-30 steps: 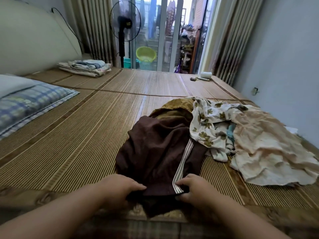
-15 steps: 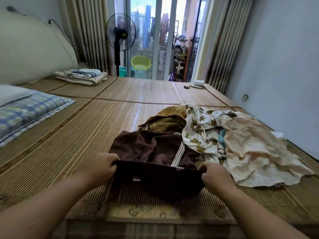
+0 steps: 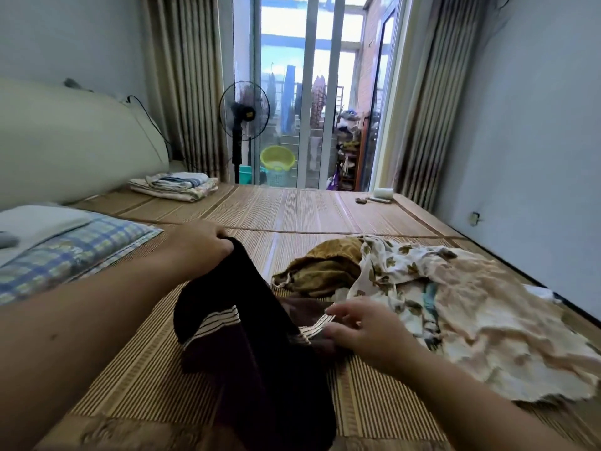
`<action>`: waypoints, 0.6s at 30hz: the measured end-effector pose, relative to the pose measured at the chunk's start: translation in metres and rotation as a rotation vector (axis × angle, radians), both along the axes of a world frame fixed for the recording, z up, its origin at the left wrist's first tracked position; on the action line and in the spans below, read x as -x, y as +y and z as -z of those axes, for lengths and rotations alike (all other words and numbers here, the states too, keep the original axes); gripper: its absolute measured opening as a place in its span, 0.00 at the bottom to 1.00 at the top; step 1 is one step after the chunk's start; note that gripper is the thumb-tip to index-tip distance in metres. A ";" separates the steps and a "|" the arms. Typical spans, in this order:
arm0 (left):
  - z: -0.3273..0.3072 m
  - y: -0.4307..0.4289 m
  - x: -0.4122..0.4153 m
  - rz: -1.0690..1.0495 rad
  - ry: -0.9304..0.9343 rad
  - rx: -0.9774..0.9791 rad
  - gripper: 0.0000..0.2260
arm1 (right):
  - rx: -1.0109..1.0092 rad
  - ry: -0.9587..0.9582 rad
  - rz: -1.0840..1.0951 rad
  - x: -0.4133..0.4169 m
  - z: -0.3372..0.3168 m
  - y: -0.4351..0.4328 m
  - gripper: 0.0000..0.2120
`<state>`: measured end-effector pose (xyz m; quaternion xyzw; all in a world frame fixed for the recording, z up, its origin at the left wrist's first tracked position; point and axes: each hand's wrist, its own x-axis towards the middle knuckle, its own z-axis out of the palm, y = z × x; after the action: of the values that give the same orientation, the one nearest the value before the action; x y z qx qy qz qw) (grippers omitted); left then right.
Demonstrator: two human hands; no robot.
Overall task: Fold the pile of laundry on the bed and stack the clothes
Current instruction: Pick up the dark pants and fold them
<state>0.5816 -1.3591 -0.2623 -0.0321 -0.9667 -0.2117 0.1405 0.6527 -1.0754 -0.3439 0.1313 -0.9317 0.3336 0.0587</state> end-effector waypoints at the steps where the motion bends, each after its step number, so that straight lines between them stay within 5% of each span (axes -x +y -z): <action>1: 0.003 0.006 -0.001 -0.005 -0.001 -0.010 0.08 | 0.062 -0.036 -0.041 -0.011 0.014 -0.021 0.24; 3: 0.008 0.016 -0.002 -0.018 -0.007 -0.055 0.05 | 0.091 -0.112 -0.057 -0.029 0.043 -0.053 0.40; 5: 0.011 0.023 -0.004 -0.027 -0.006 -0.065 0.04 | 0.025 -0.164 -0.017 -0.039 0.072 -0.071 0.46; 7: 0.010 0.029 -0.006 -0.006 0.001 -0.075 0.06 | 0.058 -0.186 0.060 -0.040 0.089 -0.072 0.41; 11: 0.004 0.034 -0.013 0.116 -0.028 -0.115 0.06 | 0.045 -0.189 0.202 -0.015 0.079 -0.051 0.12; 15: 0.003 0.010 -0.013 0.218 -0.097 -0.158 0.08 | 0.096 -0.091 0.231 0.008 0.026 -0.019 0.25; 18: 0.003 -0.010 -0.012 0.192 -0.183 -0.014 0.17 | -0.010 0.007 0.257 0.026 -0.024 0.004 0.24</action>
<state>0.5937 -1.3692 -0.2651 -0.1042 -0.9664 -0.2330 0.0312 0.6266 -1.0716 -0.3196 0.0123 -0.9422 0.3184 0.1037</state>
